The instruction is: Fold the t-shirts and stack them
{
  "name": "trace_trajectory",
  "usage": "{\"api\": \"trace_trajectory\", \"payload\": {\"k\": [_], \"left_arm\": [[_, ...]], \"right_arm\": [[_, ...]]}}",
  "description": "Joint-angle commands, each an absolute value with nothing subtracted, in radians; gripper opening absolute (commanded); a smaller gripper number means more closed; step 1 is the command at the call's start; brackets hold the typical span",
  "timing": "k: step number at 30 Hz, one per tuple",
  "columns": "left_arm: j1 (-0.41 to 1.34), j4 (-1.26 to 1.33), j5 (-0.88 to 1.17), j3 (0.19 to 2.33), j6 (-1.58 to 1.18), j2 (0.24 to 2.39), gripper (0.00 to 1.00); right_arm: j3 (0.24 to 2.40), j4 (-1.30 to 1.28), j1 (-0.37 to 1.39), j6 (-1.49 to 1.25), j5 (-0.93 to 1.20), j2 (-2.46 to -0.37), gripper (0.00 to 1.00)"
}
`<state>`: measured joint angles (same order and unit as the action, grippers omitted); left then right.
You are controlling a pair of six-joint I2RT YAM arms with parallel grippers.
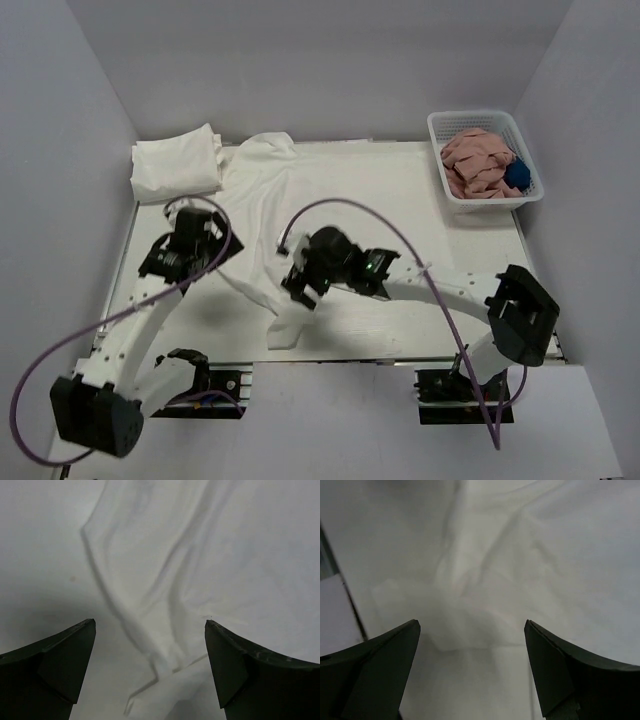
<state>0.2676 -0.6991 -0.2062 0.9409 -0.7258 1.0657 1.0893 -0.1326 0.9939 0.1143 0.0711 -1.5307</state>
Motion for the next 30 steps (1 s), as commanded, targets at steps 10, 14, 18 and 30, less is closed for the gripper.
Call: {"api": "trace_trajectory", "payload": {"k": [10, 14, 18, 30], "left_arm": [[0.268, -0.976, -0.282, 0.721, -0.976, 0.753, 1.00], [0.268, -0.976, -0.273, 0.721, -0.966, 0.762, 1.00], [0.268, -0.951, -0.273, 0.721, -0.957, 0.782, 1.00], [0.278, -0.856, -0.193, 0.710, -0.893, 0.882, 1.00]], "right_arm": [[1.121, -0.091, 1.322, 0.209, -0.153, -1.785, 0.83], [1.117, -0.049, 1.327, 0.169, -0.227, -1.833, 0.49], [1.101, -0.022, 1.327, 0.062, -0.302, -1.766, 0.00], [0.876, -0.139, 1.177, -0.494, -0.254, -1.358, 0.08]]}}
